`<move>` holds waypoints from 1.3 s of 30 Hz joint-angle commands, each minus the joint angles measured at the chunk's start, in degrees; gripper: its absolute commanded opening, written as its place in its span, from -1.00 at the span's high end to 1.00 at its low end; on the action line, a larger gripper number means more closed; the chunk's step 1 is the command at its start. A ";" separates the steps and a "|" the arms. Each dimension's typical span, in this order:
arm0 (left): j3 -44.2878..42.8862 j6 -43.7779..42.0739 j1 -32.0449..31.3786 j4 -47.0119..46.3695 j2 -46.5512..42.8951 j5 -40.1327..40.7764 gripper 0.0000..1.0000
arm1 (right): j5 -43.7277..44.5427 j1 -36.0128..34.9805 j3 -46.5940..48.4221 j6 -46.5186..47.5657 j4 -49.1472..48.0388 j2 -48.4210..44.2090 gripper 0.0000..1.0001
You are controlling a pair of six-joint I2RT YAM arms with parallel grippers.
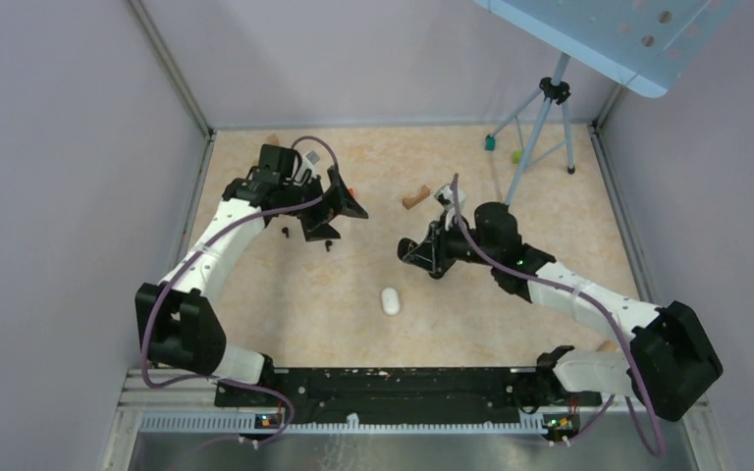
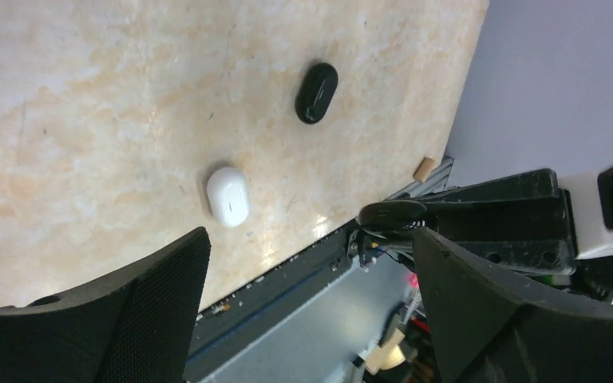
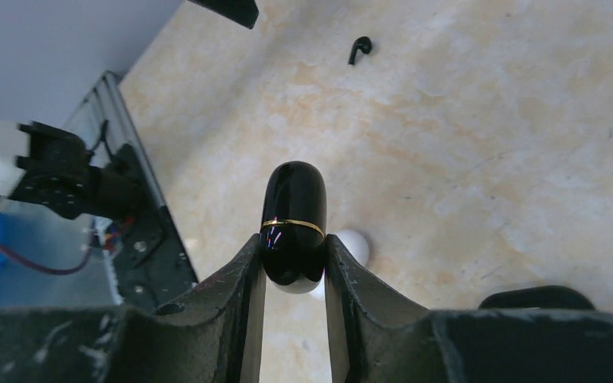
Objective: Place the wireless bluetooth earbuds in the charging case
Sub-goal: Pass from the right arm to the left
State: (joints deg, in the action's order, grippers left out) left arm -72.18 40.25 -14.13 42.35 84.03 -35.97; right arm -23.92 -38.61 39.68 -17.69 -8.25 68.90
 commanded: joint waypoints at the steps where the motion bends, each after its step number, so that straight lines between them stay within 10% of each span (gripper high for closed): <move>1: 2.99 -5.04 0.07 -9.87 -5.06 -0.71 -0.97 | -14.22 4.74 -0.43 -15.28 -8.14 -1.16 1.00; 11: 15.21 1.15 -0.76 -38.72 -8.09 -30.97 -0.98 | -34.40 10.56 -3.53 -39.48 -40.01 7.49 1.00; 20: 19.05 8.74 -5.54 -54.49 -8.02 -35.22 -0.97 | -38.43 10.57 -4.55 -60.34 -70.75 15.60 1.00; 25: 25.46 27.30 -6.08 -78.59 -6.59 -35.13 -0.92 | -36.67 10.57 -5.49 -65.46 -77.48 18.75 1.00; 39: 19.84 21.10 -11.93 -67.61 -3.42 -30.38 0.01 | -35.84 10.57 -6.06 -62.06 -72.37 17.95 1.00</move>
State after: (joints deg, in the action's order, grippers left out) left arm -49.39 63.16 -25.93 -25.67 80.23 -67.66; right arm -60.10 -28.32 34.04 -81.08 -78.11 87.83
